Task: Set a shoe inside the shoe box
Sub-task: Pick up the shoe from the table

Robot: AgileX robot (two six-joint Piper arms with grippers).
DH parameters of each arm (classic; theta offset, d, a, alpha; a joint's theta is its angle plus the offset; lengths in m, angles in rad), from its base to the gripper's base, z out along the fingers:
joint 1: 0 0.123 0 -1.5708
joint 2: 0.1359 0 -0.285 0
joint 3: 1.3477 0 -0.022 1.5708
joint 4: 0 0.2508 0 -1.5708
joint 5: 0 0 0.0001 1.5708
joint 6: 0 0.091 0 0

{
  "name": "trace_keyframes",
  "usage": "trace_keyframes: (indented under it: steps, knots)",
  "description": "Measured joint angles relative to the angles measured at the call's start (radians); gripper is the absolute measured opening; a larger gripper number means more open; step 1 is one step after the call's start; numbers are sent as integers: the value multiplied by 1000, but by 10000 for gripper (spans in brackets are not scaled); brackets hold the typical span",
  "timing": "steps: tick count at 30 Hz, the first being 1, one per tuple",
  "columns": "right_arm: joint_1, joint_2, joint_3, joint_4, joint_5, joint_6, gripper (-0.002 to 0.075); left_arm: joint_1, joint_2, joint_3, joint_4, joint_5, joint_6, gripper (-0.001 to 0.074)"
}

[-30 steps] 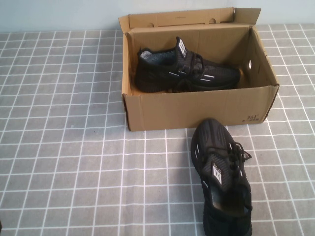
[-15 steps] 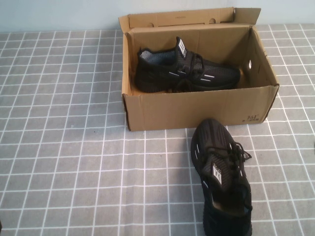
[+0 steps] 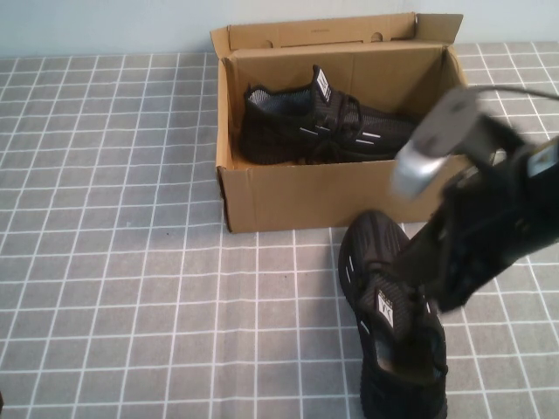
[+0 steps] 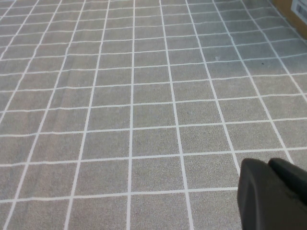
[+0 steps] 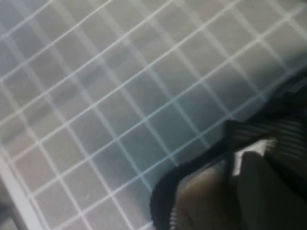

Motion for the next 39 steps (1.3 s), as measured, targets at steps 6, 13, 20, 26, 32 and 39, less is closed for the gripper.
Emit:
trace_keyframes:
  steps: [6, 13, 20, 26, 32, 39]
  knots:
    - [140, 35, -21, -141, 50, -14, 57, 0, 0, 0, 0, 0, 0, -1]
    - [210, 82, -21, -244, 63, -15, 379, 0, 0, 0, 0, 0, 0, -1]
    - [240, 175, -21, -367, -21, 59, 465, 0, 0, 0, 0, 0, 0, -1]
    - [244, 225, -21, -486, -79, 182, 437, 0, 0, 0, 0, 0, 0, -1]
    - [246, 246, -21, -662, -74, 388, 418, 0, 0, 0, 0, 0, 0, -1]
    - [246, 247, -21, -646, -37, 448, 415, 0, 0, 0, 0, 0, 0, -1]
